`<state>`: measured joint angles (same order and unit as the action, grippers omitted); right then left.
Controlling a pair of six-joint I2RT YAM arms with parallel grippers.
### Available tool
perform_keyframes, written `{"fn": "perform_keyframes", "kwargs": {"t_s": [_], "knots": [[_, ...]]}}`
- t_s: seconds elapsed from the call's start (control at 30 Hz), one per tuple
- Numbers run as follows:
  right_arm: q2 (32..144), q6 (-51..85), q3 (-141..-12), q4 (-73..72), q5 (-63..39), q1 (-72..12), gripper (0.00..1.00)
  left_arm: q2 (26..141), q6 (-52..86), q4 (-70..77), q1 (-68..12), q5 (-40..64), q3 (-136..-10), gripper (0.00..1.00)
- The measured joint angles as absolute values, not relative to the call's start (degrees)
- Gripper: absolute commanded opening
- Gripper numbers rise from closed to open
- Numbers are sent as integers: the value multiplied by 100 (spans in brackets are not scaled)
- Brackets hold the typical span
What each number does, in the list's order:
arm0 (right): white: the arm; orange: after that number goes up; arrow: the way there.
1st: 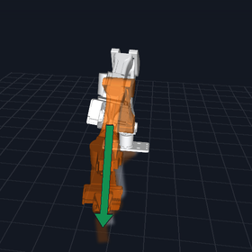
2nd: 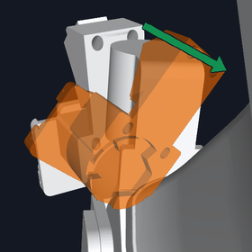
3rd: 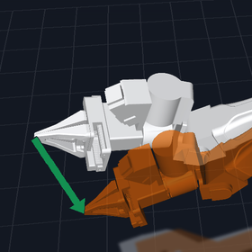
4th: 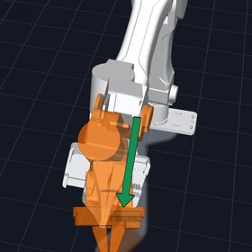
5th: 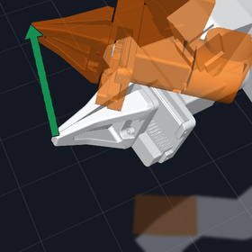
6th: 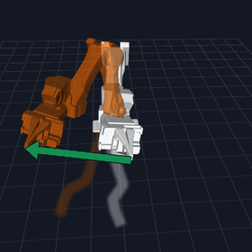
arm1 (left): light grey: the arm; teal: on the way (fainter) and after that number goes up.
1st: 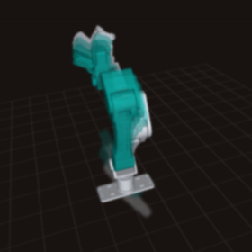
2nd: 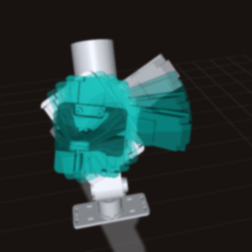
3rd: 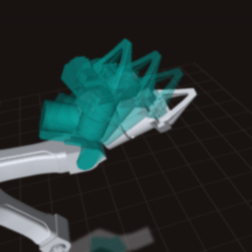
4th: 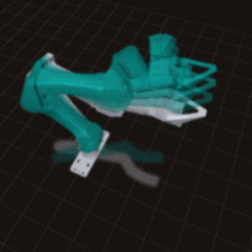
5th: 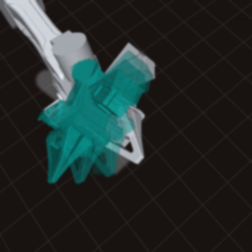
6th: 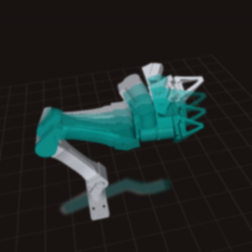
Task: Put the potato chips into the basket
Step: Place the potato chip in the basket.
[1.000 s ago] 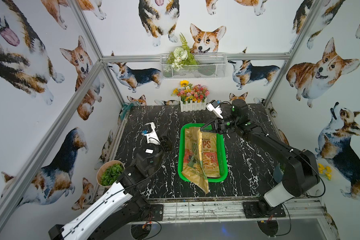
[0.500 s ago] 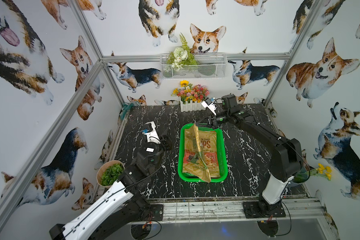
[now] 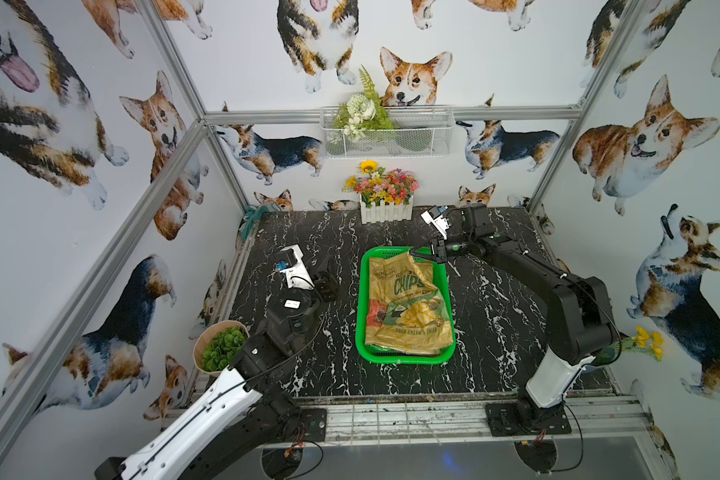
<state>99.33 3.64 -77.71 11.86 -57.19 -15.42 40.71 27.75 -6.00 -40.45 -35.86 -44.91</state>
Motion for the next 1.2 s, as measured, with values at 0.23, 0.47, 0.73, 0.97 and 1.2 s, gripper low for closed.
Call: {"fn": "perform_keyframes", "kwargs": {"t_s": [0.23, 0.47, 0.73, 0.97, 1.2], "knots": [[9360, 880, -7920, 2088, -2928, -1892, 60, 3986, 2775, -598, -3977, -3658, -4488, 56], [8779, 1347, -7400, 3280, -1317, -2038, 61, 3986, 2899, -565, -3940, -3662, -4338, 56], [8311, 1605, -6748, 3402, -259, -2427, 66, 4016, 2987, -508, -3913, -3581, -4300, 56], [7636, 1793, -6208, 3192, -5, -2259, 66, 4025, 2989, -504, -3887, -3594, -4303, 56], [7666, 2058, -5817, 3100, -652, -1940, 39, 4425, 3063, -504, -3859, -3557, -4410, 56]]}}
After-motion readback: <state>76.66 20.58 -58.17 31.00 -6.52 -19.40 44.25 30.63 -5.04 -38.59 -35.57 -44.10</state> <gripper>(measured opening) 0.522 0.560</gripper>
